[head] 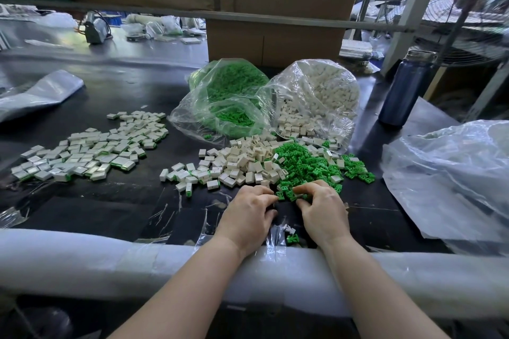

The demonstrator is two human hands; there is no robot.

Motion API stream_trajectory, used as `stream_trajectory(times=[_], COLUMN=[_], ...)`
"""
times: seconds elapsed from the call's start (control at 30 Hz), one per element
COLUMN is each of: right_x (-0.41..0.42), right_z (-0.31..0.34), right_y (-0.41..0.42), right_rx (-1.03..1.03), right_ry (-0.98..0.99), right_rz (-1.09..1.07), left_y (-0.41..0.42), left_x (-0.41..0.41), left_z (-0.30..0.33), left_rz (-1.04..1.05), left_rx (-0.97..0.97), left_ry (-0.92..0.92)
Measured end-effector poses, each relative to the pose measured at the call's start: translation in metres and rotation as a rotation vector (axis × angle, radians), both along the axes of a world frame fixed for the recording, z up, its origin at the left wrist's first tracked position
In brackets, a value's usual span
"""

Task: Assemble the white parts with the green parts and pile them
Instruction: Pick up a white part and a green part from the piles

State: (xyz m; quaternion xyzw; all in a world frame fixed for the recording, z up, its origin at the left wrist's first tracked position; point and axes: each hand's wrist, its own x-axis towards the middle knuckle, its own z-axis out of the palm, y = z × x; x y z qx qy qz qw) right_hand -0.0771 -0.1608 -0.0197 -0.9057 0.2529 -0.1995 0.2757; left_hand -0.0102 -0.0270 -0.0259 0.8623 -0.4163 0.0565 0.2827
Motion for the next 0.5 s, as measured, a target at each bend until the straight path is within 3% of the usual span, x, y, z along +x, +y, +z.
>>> stream_trajectory(times=[0.3,0.5], right_x=[0.0011,0.0035], right_z=[0.0001,0.0], right_y=[-0.0008,0.0033], right_rx=[-0.015,-0.109], right_ry=[-0.014,0.111], right_rz=[-0.016,0.042], left_y=[0.0022,0.0014], left_x=[0.0003,0.0024], left_z=[0.0023,0.0011], left_rz=[0.119,0.195], left_rx=[-0.074,0.024], left_ry=[-0.013,0.017])
